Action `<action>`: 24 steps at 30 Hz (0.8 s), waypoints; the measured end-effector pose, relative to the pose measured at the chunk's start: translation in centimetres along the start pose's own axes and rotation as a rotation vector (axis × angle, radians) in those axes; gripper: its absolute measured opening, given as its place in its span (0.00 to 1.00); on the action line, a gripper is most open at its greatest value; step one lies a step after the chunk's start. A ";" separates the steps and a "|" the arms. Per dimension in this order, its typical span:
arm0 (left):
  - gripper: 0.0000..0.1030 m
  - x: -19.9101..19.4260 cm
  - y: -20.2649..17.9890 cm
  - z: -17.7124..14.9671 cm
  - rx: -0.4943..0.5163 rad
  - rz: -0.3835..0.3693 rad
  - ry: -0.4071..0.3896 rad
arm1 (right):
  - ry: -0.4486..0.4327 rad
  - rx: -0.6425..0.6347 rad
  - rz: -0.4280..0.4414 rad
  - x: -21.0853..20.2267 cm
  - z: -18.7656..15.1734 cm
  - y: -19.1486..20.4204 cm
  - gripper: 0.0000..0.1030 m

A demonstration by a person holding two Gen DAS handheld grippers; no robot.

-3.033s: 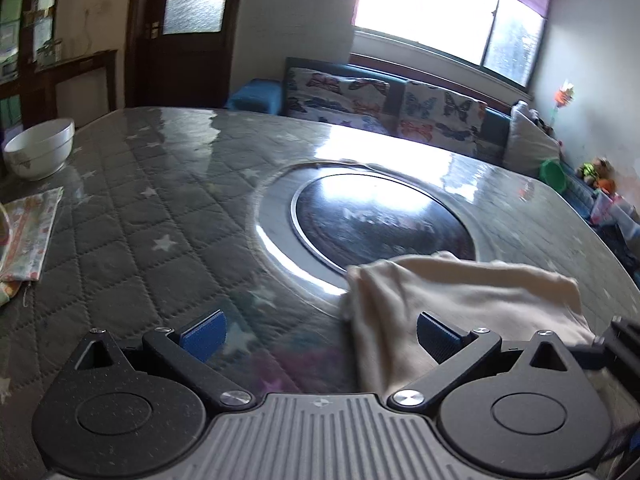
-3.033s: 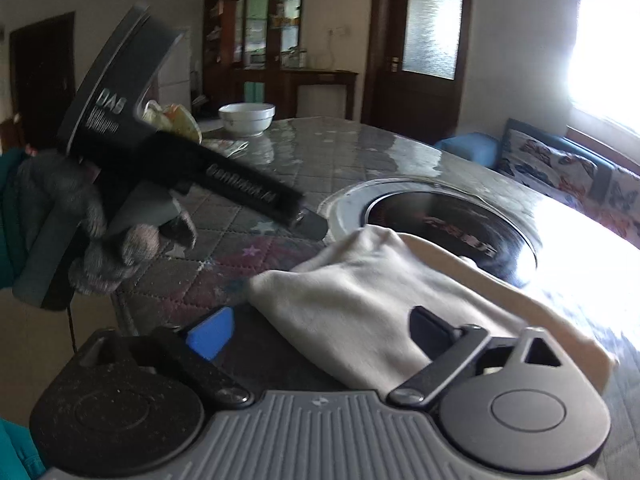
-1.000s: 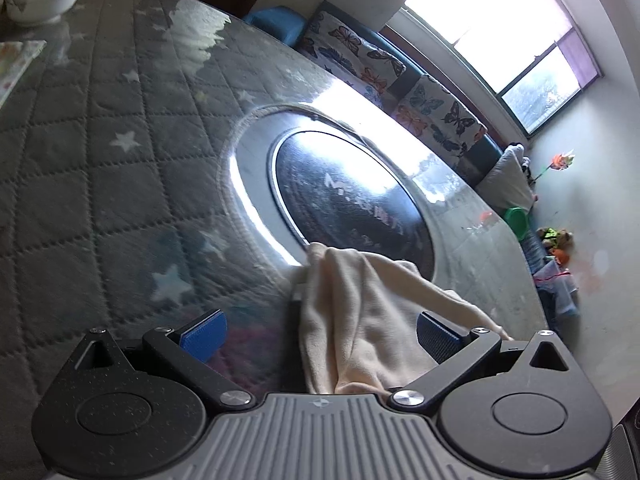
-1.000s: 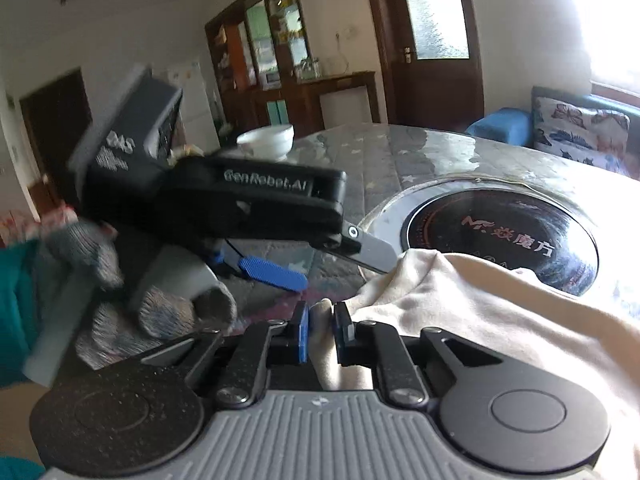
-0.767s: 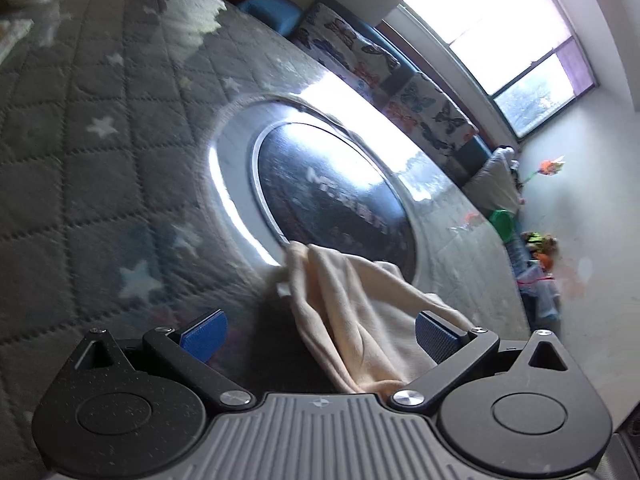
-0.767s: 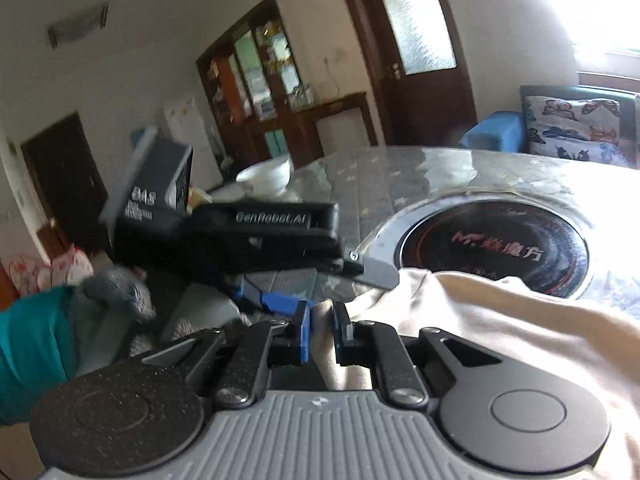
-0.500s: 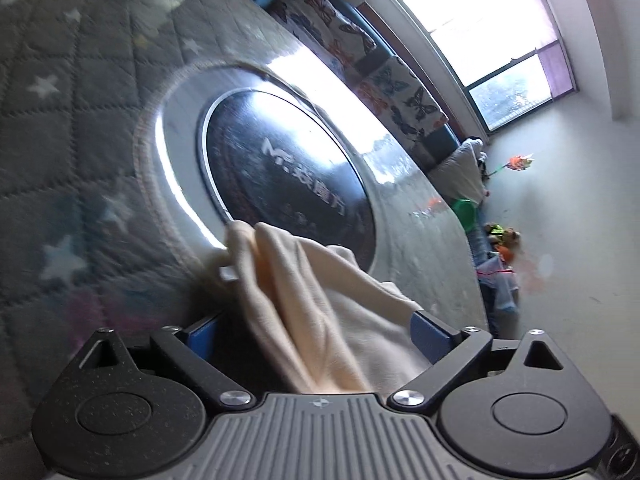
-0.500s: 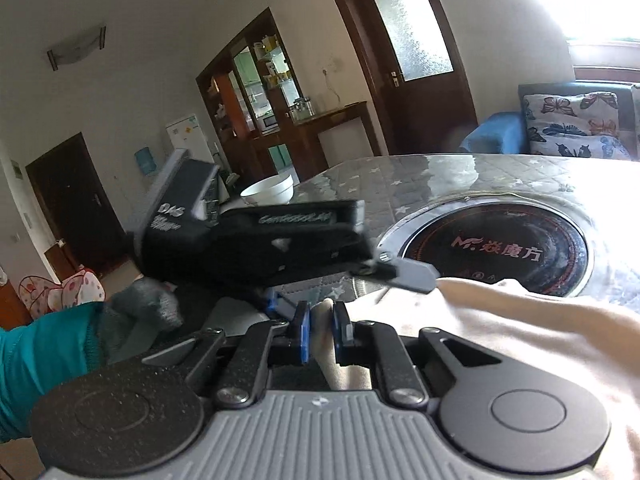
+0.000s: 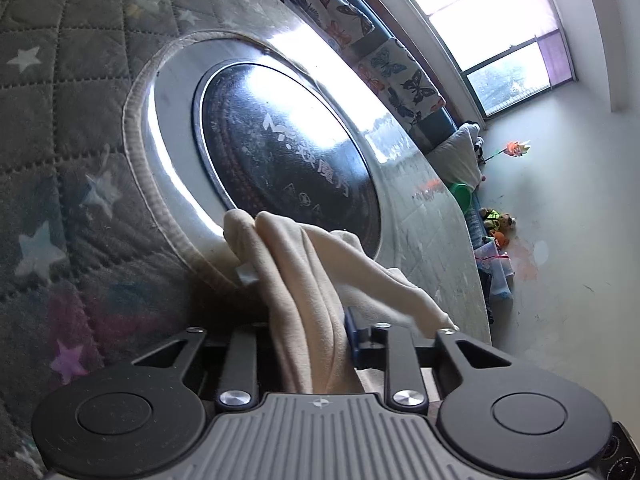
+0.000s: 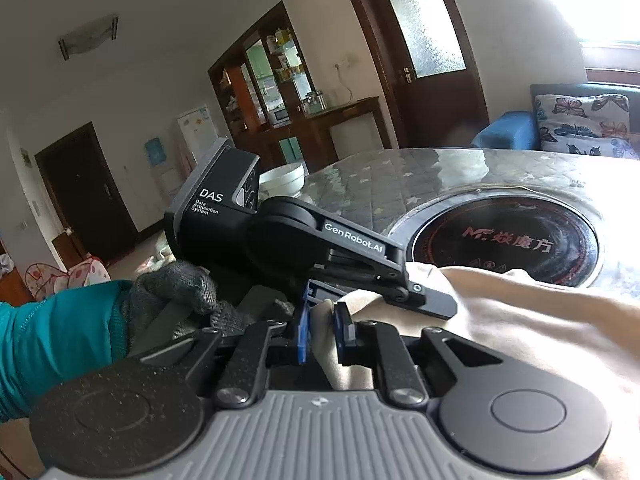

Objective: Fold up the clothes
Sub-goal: 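Lift the grasped bundle with both grippers and carry it across the table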

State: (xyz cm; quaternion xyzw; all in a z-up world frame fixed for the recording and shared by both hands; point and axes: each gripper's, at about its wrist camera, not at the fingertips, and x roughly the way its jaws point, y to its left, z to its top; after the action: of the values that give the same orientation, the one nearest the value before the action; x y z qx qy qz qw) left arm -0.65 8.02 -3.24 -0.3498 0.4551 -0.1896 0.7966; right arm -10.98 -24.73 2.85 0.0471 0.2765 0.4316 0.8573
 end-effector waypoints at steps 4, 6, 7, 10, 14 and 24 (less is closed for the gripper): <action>0.22 -0.1 0.1 -0.1 -0.002 0.007 -0.002 | -0.007 0.008 -0.039 -1.1 -0.3 -0.4 0.17; 0.23 0.0 -0.2 -0.1 0.007 0.020 -0.002 | -0.006 0.020 -0.080 -2.2 -0.5 -1.3 0.18; 0.23 0.0 -0.4 -0.2 0.015 0.027 -0.002 | -0.005 0.029 -0.107 -2.6 -0.6 -1.9 0.18; 0.23 -0.1 -0.7 -0.2 0.033 0.044 -0.005 | -0.007 0.054 -0.195 -4.0 -0.8 -3.9 0.22; 0.23 0.0 -1.1 -0.4 0.053 0.062 -0.006 | -0.001 0.099 -0.342 -5.9 -1.3 -7.4 0.27; 0.23 0.3 -1.4 -0.3 0.068 0.074 -0.006 | 0.000 0.227 -0.529 -7.5 -3.1 -14.4 0.45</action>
State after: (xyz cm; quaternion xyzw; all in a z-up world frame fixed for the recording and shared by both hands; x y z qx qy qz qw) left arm -0.79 6.77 -2.48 -0.3061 0.4587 -0.1743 0.8158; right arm -5.83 -39.99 -1.08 0.0692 0.3256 0.1591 0.9295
